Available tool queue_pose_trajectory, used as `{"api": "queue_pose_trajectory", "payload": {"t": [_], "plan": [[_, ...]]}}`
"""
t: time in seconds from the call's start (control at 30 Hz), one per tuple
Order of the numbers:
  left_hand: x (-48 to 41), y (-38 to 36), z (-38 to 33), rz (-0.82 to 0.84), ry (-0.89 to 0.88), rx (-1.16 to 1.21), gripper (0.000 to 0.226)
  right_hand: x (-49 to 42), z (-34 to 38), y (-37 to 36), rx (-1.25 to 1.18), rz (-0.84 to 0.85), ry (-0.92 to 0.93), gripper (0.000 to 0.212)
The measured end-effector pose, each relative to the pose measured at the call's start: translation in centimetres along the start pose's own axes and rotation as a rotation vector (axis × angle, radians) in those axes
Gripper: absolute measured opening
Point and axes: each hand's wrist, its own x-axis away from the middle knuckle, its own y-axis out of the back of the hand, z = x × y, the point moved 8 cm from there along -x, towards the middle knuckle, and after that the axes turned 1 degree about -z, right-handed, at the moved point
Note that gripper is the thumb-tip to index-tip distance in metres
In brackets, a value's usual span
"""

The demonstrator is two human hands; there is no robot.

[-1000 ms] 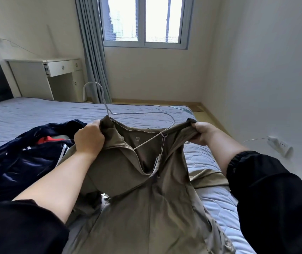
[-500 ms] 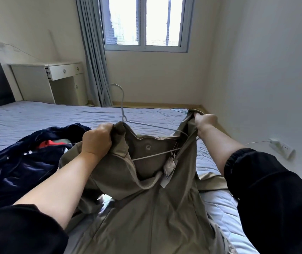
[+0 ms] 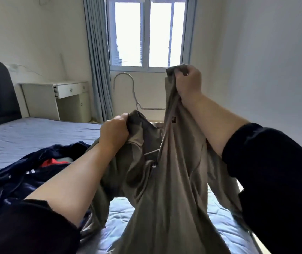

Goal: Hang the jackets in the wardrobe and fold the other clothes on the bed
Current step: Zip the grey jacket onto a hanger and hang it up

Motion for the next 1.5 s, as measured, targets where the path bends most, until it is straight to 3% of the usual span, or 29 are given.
{"api": "queue_pose_trajectory", "payload": {"t": [0.1,0.2,0.27,0.33,0.43,0.53,0.77,0.97,1.17,1.33,1.43,1.5], "plan": [[-0.9,3.1,-0.2,-0.109,-0.1,0.067,0.021,-2.1,-1.8,1.3,0.345,0.052,-0.106,0.035],[-0.6,3.7,-0.9,-0.095,-0.181,0.077,0.036,-1.3,-6.2,2.2,0.521,0.133,-0.329,0.031],[0.1,1.9,-1.8,0.026,-0.251,-0.003,0.034,0.0,-7.5,2.0,0.377,0.138,-0.387,0.031],[0.7,0.2,-2.3,0.101,-0.261,-0.092,0.023,0.3,-7.4,1.8,0.232,0.099,-0.327,0.037],[0.5,-0.4,-1.3,0.112,-0.076,-0.058,0.021,0.0,-4.7,0.5,-0.049,0.1,-0.194,0.034],[-0.3,0.3,-0.2,0.094,0.045,0.021,0.024,-0.7,-2.2,-0.9,-0.284,0.101,-0.185,0.03],[-0.8,1.7,-1.5,0.149,-0.16,-0.013,0.023,-1.9,-4.1,0.2,0.1,0.142,-0.139,0.039],[-0.2,2.3,-0.8,0.13,-0.079,0.208,0.026,-1.2,-9.6,3.7,0.269,0.06,-0.302,0.041],[1.3,-0.9,-2.0,0.365,-0.137,-0.016,0.031,0.1,-11.1,4.2,-0.043,0.071,-0.4,0.049],[2.0,-2.5,-3.3,0.387,-0.101,0.014,0.037,1.7,-8.7,0.8,-0.264,0.197,-0.367,0.04],[2.0,-2.6,-4.3,0.379,-0.132,0.079,0.034,2.3,-7.6,-0.4,-0.272,0.227,-0.358,0.034],[1.9,-2.4,-4.6,0.349,-0.146,0.096,0.031,2.7,-7.5,-0.6,-0.164,0.335,-0.318,0.024]]}}
